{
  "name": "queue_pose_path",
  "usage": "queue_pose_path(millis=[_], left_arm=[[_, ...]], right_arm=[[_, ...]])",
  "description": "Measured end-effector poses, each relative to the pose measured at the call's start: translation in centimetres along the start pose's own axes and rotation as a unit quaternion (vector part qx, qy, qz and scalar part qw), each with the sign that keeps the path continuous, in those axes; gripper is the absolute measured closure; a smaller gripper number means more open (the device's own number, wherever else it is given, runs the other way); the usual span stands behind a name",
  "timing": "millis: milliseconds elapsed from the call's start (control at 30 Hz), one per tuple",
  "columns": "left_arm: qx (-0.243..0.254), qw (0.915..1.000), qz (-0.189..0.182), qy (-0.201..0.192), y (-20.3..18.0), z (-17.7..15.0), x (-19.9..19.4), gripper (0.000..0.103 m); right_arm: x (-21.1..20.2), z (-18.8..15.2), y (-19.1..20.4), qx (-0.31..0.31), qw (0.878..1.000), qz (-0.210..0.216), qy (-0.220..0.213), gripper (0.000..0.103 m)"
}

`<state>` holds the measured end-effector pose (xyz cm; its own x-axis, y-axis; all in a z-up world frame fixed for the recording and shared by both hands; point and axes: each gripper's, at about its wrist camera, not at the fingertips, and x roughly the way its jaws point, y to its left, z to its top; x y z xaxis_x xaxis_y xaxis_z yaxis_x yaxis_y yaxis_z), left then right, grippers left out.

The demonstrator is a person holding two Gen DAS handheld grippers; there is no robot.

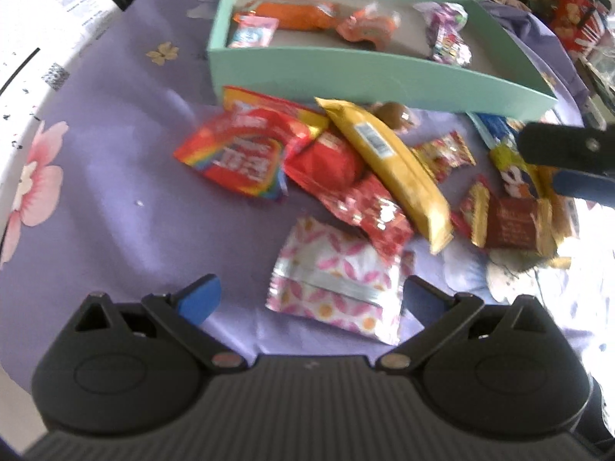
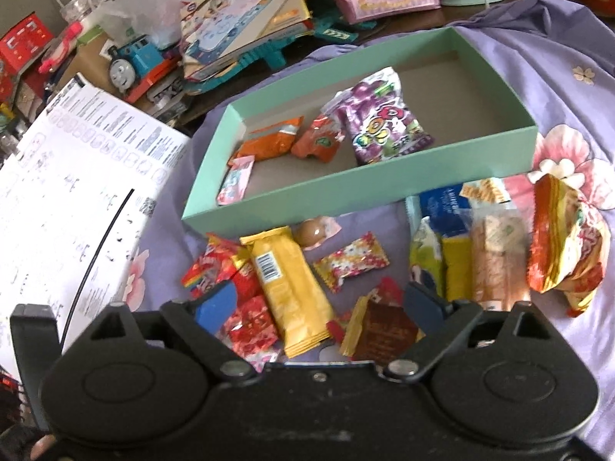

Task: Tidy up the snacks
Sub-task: 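Grasp yellow wafer bar with right tool while left tool reaches pink patterned packet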

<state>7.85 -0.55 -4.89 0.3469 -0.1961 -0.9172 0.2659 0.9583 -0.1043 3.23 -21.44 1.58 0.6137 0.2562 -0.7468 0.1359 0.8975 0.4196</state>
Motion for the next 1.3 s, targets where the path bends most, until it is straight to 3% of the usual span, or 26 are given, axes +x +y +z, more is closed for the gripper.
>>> queue_pose_path(millis=[133, 300, 667, 1067, 1100, 1133, 1300], left_arm=[[0.023, 0.9997, -0.005, 0.011, -1.3, -0.5, 0.6, 0.0], [0.054, 0.998, 0.032, -0.007, -2.0, -1.0, 1.2, 0.0], [-0.03, 0.9978, 0.053, -0.026, 4.2, -0.8, 0.5, 0.0], [-0.052, 0.9971, 0.028, -0.049, 7.5, -0.9, 0.2, 0.0], [-0.052, 0.997, 0.026, -0.051, 7.6, -0.9, 0.2, 0.0], [-0.052, 0.997, 0.025, -0.052, 7.6, -0.9, 0.2, 0.0], [-0.05, 0.9968, 0.019, -0.059, 7.8, -1.1, 0.2, 0.0]], right_arm=[[0.3, 0.0, 0.2, -0.006, 1.0, 0.004, 0.004, 0.02], [1.2, -0.2, 0.4, -0.008, 1.0, 0.007, 0.017, 0.032], [5.6, 0.8, 2.3, -0.027, 0.998, 0.015, 0.049, 0.032], [10.6, 0.8, 4.8, -0.079, 0.994, -0.006, 0.072, 0.032], [10.7, 0.7, 5.2, -0.086, 0.993, -0.007, 0.075, 0.044], [10.6, 0.5, 5.5, -0.09, 0.993, -0.002, 0.08, 0.062], [10.4, -0.3, 6.4, -0.101, 0.991, -0.009, 0.085, 0.063]])
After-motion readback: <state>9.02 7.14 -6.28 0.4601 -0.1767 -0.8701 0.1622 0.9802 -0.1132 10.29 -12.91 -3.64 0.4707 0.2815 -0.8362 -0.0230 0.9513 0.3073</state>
